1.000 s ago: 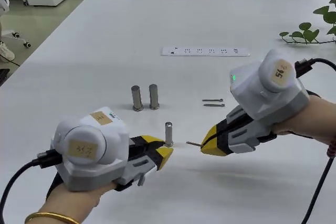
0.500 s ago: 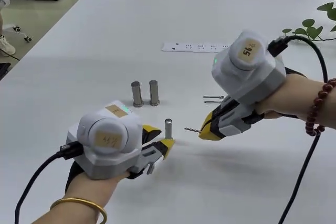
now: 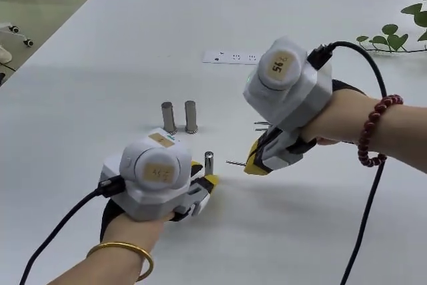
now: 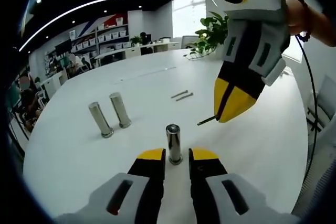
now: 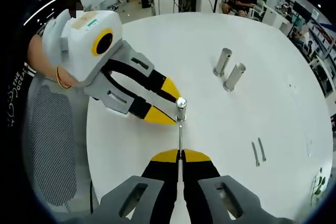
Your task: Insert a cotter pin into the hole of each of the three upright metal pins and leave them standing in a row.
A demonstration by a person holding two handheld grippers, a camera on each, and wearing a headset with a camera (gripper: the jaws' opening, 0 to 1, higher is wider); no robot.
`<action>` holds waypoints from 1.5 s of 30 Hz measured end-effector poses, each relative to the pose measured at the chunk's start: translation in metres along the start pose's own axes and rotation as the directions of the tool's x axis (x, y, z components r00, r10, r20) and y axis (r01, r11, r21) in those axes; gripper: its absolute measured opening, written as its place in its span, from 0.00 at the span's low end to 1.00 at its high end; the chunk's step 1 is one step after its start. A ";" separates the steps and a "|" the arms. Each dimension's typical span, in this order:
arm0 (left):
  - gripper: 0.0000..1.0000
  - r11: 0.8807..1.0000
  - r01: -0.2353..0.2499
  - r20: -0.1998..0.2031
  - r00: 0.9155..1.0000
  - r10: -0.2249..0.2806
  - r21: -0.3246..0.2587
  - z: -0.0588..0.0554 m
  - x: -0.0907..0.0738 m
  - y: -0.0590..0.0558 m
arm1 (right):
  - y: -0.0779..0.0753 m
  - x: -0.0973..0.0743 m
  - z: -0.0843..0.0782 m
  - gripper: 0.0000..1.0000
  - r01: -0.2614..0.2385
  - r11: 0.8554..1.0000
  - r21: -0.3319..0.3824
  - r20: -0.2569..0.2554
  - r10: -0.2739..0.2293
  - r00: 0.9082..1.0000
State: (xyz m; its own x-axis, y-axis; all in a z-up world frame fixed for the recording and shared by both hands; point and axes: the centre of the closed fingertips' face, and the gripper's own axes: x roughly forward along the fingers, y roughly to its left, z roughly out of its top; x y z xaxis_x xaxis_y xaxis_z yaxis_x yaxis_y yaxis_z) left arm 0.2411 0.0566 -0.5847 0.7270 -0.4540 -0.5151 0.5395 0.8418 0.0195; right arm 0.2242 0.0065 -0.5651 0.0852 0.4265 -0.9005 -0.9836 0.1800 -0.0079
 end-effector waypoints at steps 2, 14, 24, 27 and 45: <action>0.14 1.000 -0.001 0.006 1.000 0.001 -0.012 0.001 0.002 0.000 | -0.001 0.001 -0.001 0.00 0.005 1.000 -0.004 -0.010 -0.006 1.000; 0.06 0.999 -0.015 0.005 1.000 0.015 -0.028 -0.001 0.005 0.003 | -0.001 0.009 0.005 0.00 -0.001 1.000 -0.004 -0.025 0.001 1.000; 0.06 1.000 -0.026 0.005 1.000 0.026 -0.015 -0.001 0.006 0.003 | -0.004 0.014 0.014 0.00 -0.007 1.000 -0.020 -0.028 0.007 1.000; 0.06 0.999 -0.030 0.008 1.000 0.030 -0.012 0.000 0.006 0.003 | -0.004 0.015 0.016 0.00 -0.012 1.000 -0.025 -0.026 0.012 1.000; 0.06 0.999 -0.037 0.012 0.999 0.037 -0.021 -0.001 0.007 0.003 | -0.007 0.010 0.019 0.00 -0.011 1.000 -0.015 -0.001 0.011 1.000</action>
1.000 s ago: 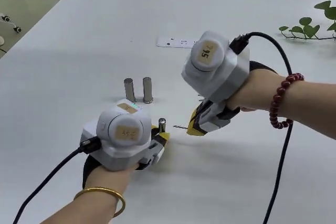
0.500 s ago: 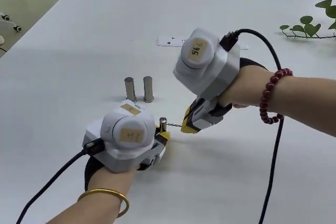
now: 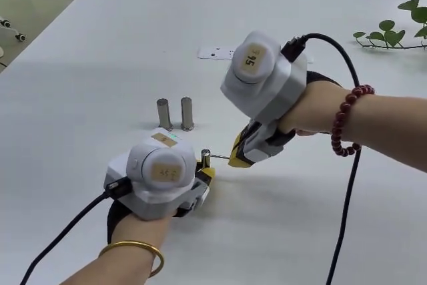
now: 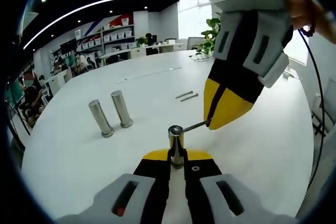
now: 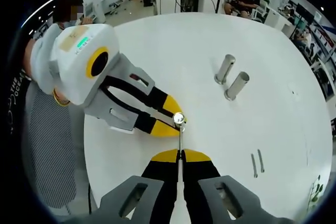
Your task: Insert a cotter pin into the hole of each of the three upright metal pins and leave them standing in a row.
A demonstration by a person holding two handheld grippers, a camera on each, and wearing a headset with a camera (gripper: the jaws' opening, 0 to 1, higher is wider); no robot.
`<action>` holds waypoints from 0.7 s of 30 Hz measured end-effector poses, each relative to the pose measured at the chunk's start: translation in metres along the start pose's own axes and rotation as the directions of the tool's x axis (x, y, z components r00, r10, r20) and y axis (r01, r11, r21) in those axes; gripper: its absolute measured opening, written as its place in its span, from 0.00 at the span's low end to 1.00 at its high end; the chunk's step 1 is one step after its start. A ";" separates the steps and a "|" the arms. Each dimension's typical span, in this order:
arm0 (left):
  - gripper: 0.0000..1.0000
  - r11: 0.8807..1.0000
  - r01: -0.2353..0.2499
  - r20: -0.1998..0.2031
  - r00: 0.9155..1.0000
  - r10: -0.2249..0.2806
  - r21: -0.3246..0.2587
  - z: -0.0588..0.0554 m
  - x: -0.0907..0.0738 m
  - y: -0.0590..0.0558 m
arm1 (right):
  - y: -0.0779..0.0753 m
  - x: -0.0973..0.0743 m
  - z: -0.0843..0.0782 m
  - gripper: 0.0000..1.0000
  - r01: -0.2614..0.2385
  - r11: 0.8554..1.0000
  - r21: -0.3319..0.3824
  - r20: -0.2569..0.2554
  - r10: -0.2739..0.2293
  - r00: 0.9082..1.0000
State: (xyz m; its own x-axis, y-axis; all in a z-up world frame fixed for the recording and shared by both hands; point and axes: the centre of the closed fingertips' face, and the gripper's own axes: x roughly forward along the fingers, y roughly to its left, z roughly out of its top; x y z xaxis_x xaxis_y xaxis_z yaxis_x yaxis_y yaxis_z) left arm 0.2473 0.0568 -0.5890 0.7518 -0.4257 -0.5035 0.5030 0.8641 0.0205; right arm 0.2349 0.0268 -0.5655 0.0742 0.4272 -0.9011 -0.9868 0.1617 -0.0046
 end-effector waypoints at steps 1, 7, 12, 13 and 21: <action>0.06 1.000 0.000 -0.001 1.000 0.000 -0.001 0.000 0.000 0.000 | 0.000 0.000 0.001 0.00 -0.001 1.000 0.002 0.004 0.001 1.000; 0.06 1.000 -0.001 -0.001 1.000 0.001 -0.001 0.000 0.000 0.000 | 0.000 -0.001 0.001 0.00 -0.003 1.000 0.007 0.007 0.003 1.000; 0.06 1.000 0.000 -0.001 1.000 0.000 -0.001 0.000 0.000 0.000 | 0.000 -0.001 0.001 0.00 -0.003 1.000 0.002 0.005 0.003 1.000; 0.06 1.000 -0.001 0.000 1.000 0.001 -0.002 0.000 0.000 0.000 | 0.000 -0.001 0.001 0.00 -0.004 1.000 0.002 0.004 0.004 1.000; 0.06 1.000 0.000 0.000 1.000 0.000 -0.004 0.000 0.000 -0.001 | 0.000 0.002 0.003 0.00 -0.008 1.000 0.003 0.007 0.008 1.000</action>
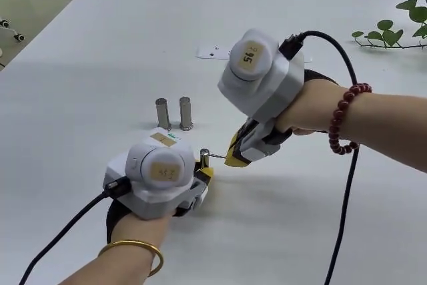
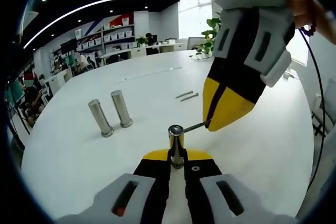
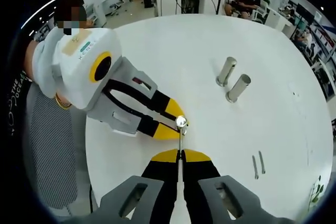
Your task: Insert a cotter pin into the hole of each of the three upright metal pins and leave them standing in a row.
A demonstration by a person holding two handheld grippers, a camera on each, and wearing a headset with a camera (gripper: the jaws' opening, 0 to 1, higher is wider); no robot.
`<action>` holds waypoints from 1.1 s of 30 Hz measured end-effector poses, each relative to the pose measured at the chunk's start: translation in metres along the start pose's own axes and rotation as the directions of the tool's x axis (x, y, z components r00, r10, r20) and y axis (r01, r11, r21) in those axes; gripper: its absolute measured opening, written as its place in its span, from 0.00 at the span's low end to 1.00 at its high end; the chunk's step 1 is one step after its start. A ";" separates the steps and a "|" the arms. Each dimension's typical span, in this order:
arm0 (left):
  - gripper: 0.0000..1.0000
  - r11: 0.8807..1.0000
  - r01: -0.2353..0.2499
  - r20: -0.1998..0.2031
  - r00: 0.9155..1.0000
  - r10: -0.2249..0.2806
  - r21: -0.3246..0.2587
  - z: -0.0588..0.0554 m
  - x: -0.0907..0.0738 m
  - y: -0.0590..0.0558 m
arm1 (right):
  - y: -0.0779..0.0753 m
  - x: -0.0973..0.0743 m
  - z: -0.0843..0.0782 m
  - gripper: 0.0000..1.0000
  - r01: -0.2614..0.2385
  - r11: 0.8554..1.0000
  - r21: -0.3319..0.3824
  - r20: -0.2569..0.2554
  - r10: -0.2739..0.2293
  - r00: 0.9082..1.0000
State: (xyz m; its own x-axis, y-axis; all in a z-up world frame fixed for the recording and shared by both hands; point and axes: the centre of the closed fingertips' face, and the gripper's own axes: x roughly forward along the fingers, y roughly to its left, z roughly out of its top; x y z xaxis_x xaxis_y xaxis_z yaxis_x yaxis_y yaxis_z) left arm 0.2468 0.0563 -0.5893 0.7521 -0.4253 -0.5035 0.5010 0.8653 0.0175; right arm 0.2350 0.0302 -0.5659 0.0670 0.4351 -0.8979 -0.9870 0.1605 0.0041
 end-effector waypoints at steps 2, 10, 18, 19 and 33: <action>0.06 1.000 -0.001 0.000 1.000 0.001 0.002 0.000 0.000 0.000 | 0.001 0.000 0.000 0.00 0.000 1.000 0.001 0.000 0.000 1.000; 0.06 1.000 -0.002 0.001 1.000 0.002 -0.002 0.000 0.000 0.001 | 0.007 -0.002 0.004 0.00 0.003 1.000 0.005 0.002 -0.003 1.000; 0.06 1.000 0.003 0.002 1.000 -0.003 0.017 -0.001 0.000 0.001 | 0.009 -0.001 0.005 0.00 0.006 1.000 -0.005 0.000 -0.006 1.000; 0.06 1.000 0.003 0.002 1.000 -0.003 0.019 -0.001 0.001 0.001 | 0.009 -0.001 0.005 0.00 0.006 1.000 -0.006 0.000 -0.006 1.000; 0.06 1.000 0.004 0.005 1.000 -0.005 0.028 -0.001 0.001 0.001 | 0.005 0.005 0.009 0.00 -0.009 1.000 0.028 0.052 0.008 0.999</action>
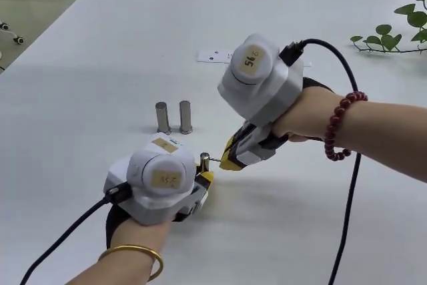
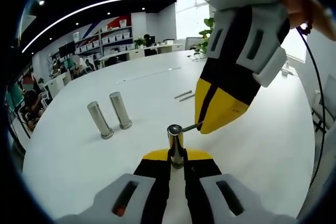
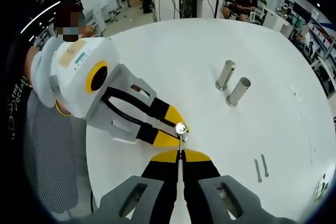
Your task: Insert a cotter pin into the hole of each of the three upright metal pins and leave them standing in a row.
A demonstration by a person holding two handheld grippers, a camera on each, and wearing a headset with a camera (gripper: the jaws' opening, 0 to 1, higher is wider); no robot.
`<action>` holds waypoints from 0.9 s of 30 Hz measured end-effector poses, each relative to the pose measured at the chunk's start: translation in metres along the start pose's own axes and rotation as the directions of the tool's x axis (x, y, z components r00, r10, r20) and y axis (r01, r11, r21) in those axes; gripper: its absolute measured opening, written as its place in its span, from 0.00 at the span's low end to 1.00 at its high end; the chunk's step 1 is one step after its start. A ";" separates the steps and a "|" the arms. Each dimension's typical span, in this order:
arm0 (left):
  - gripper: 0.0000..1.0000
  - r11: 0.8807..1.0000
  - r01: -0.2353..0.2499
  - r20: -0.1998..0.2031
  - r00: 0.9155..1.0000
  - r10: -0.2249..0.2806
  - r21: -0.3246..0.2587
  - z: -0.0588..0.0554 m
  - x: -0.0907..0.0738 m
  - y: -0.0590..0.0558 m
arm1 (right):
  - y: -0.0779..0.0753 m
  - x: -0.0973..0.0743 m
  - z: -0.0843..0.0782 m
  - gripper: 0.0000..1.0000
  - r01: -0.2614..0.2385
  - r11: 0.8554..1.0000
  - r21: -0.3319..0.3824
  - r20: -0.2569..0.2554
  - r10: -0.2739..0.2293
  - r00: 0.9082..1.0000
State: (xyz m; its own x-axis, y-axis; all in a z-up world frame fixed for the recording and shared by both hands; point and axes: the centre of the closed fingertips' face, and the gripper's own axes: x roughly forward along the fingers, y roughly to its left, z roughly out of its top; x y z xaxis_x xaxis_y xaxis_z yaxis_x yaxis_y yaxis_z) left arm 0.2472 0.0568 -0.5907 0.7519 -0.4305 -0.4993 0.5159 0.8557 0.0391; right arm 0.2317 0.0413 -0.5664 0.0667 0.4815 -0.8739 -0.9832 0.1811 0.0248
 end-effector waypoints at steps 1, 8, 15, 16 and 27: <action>0.06 1.000 0.000 0.000 1.000 0.000 -0.001 0.000 0.000 0.000 | 0.000 0.000 0.000 0.00 0.000 1.000 0.001 0.001 0.000 1.000; 0.06 1.000 0.000 0.002 1.000 0.000 -0.003 0.000 0.000 0.001 | 0.002 0.002 0.005 0.00 -0.002 1.000 0.002 0.019 0.002 1.000; 0.06 1.000 -0.002 0.004 1.000 0.002 -0.005 0.001 0.001 0.001 | 0.000 0.004 0.009 0.00 0.006 1.000 -0.003 0.050 -0.006 0.999; 0.06 1.000 -0.002 0.004 1.000 0.002 -0.006 0.001 0.001 0.001 | 0.001 0.004 0.010 0.00 0.004 1.000 -0.003 0.059 -0.004 0.998; 0.06 1.000 -0.007 0.006 1.000 0.007 -0.012 0.001 0.001 0.001 | -0.001 -0.007 0.008 0.06 0.023 1.000 0.013 0.087 -0.024 0.996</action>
State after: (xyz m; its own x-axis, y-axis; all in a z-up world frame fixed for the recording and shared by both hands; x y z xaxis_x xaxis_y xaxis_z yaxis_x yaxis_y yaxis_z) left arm 0.2489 0.0564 -0.5899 0.7576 -0.4265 -0.4942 0.5060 0.8620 0.0318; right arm 0.2334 0.0445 -0.5570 0.1046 0.5496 -0.8289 -0.9791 0.2030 0.0111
